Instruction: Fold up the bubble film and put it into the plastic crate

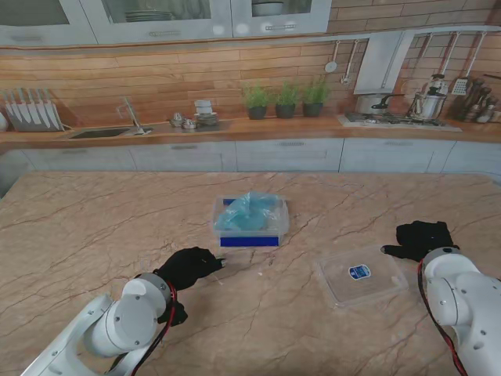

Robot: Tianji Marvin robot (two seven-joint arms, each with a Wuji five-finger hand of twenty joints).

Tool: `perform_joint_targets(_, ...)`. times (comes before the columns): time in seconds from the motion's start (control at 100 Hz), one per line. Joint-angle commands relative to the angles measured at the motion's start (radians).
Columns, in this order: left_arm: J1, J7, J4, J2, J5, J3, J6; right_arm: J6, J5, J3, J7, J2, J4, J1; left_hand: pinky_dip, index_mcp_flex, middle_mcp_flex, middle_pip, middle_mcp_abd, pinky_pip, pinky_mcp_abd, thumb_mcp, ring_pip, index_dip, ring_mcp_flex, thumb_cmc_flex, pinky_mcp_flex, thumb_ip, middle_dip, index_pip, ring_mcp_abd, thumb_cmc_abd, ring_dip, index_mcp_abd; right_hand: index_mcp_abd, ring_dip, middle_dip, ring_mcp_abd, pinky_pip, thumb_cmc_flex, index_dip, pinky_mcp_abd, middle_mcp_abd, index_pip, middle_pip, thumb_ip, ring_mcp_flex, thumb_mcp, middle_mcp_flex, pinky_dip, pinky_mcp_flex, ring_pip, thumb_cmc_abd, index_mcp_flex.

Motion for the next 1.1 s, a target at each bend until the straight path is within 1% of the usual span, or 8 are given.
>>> perform_joint_targets(0.0,-0.001,-0.009,0.007,-0.001,0.001,0.007,0.011,0.012,0.014,-0.004,0.029,-0.002,0.024,-0.01,0.019,0.012,0.015,0.027,0.011,0.034,0.013,-0.019,0.018,0.01,0.014,-0.018,-0.003,0.01,-0.003,0.032,0.028,0.04,-0.008,-0.001,0.009,0.028,0.024,0.019,0.044,-0.026,0.022,0.001,0.04,0.015,0.036,-0.001,0.016,-0.024,0.014,0.031,-0.011,0.048,0.038,0.022)
perform_joint_targets(0.33,-0.045,-0.054,0.03,0.008,-0.001,0.044,0.056,0.061,0.035,-0.081,0.077,0.008,0.122,0.042,0.024,-0.014,-0.01,0.039,0.015,0.037,-0.002,-0.02,0.031,0.034,-0.009,-0.02,-0.019,0.011,0.006,0.061,0.034,0.047,-0.001,-0.006,-0.001,0.09,0.08,0.013,0.069,0.021,0.097,-0.01,0.047,0.06,0.117,0.003,0.025,-0.126,0.016,0.059,-0.005,0.153,0.152,0.003)
perform_joint_targets(0.46,-0.061,-0.038,0.044,0.005,0.026,0.064,0.08,0.064,0.057,-0.115,0.095,0.012,0.147,0.063,0.029,-0.005,0.005,0.04,0.023,0.048,0.014,-0.02,0.036,0.042,0.008,-0.019,-0.001,0.01,0.004,0.074,0.047,0.045,-0.002,-0.002,-0.003,0.093,0.085,0.008,0.073,0.057,0.1,-0.014,0.045,0.066,0.127,0.008,0.026,-0.123,0.014,0.06,-0.005,0.162,0.143,-0.008)
perform_joint_targets(0.52,-0.071,-0.042,0.049,0.007,0.039,0.073,0.096,0.058,0.073,-0.13,0.107,0.013,0.151,0.07,0.034,-0.001,0.016,0.043,0.024,0.057,0.018,-0.021,0.044,0.048,0.019,-0.021,0.012,0.01,0.002,0.084,0.051,0.047,-0.002,0.001,-0.008,0.094,0.087,0.004,0.076,0.122,0.104,-0.016,0.04,0.077,0.134,0.019,0.032,-0.106,0.018,0.059,0.003,0.166,0.105,-0.009)
perform_joint_targets(0.58,-0.082,-0.048,0.052,0.008,0.044,0.083,0.117,0.049,0.093,-0.14,0.134,0.015,0.144,0.072,0.052,0.004,0.036,0.063,0.029,0.087,0.026,-0.02,0.076,0.06,0.037,-0.02,0.028,0.011,0.008,0.106,0.066,0.046,0.007,0.005,-0.038,0.085,0.081,-0.007,0.077,0.229,-0.011,-0.023,0.029,0.186,0.139,0.028,0.034,-0.048,0.011,0.047,0.008,0.164,0.001,-0.066)
perform_joint_targets(0.68,-0.096,-0.066,0.052,0.013,0.056,0.103,0.142,0.042,0.12,-0.157,0.14,0.014,0.127,0.067,0.108,0.037,0.121,0.145,0.049,0.164,0.068,-0.019,0.188,0.079,0.134,-0.023,0.134,0.013,0.041,0.157,0.127,0.048,0.044,0.022,-0.053,0.079,0.079,-0.014,0.076,0.256,-0.05,-0.025,0.023,0.243,0.143,0.026,0.047,0.024,0.019,0.04,0.022,0.161,-0.057,-0.085)
perform_joint_targets(0.83,-0.129,-0.097,0.054,0.021,0.071,0.152,0.162,0.027,0.145,-0.181,0.164,0.014,0.091,0.059,0.153,0.074,0.2,0.207,0.051,0.223,0.106,-0.015,0.261,0.094,0.239,-0.02,0.247,0.014,0.059,0.222,0.144,0.046,0.064,0.026,-0.053,0.082,0.08,-0.007,0.085,0.25,-0.063,-0.018,0.028,0.262,0.149,0.018,0.067,0.032,0.041,0.041,0.037,0.171,-0.053,-0.069)
perform_joint_targets(1.09,-0.215,-0.19,0.07,0.041,0.007,0.247,0.201,0.068,0.206,-0.215,0.28,0.018,-0.009,0.029,0.168,0.074,0.211,0.225,0.044,0.228,0.101,-0.005,0.276,0.101,0.253,0.009,0.262,0.019,0.064,0.259,0.138,0.066,0.065,0.028,0.042,0.072,0.087,0.055,0.239,0.22,-0.062,0.054,0.089,0.239,0.21,0.041,0.265,0.02,0.212,0.038,0.179,0.28,0.019,0.11)
